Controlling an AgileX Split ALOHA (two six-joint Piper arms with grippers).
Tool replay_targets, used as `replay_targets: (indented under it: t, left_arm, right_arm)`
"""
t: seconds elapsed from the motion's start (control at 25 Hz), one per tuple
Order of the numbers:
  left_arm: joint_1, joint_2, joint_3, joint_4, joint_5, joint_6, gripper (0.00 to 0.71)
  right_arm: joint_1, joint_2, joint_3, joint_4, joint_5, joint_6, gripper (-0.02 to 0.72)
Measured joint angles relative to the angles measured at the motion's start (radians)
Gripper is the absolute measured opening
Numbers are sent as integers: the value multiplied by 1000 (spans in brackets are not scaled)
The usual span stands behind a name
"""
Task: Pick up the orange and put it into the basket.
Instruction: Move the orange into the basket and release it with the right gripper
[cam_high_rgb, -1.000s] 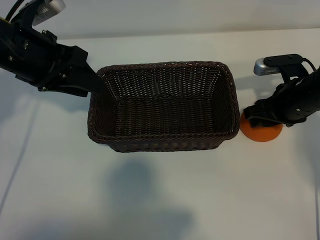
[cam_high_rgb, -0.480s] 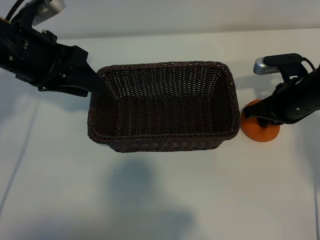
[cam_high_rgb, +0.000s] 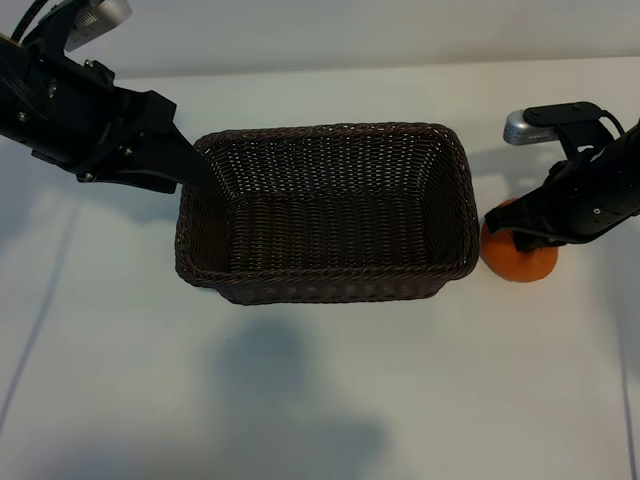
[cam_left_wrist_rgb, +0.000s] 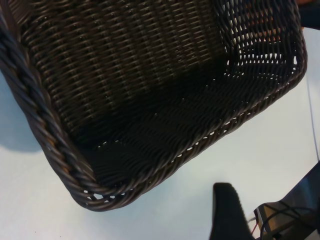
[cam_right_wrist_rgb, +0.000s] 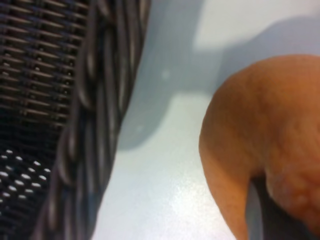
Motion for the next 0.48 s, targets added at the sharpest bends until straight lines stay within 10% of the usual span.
replay_targets:
  t: [0.48]
  left_arm:
    - [0, 0, 0, -16, 0, -5, 454]
  right_arm:
    - [0, -147, 0, -111, 36, 80, 43]
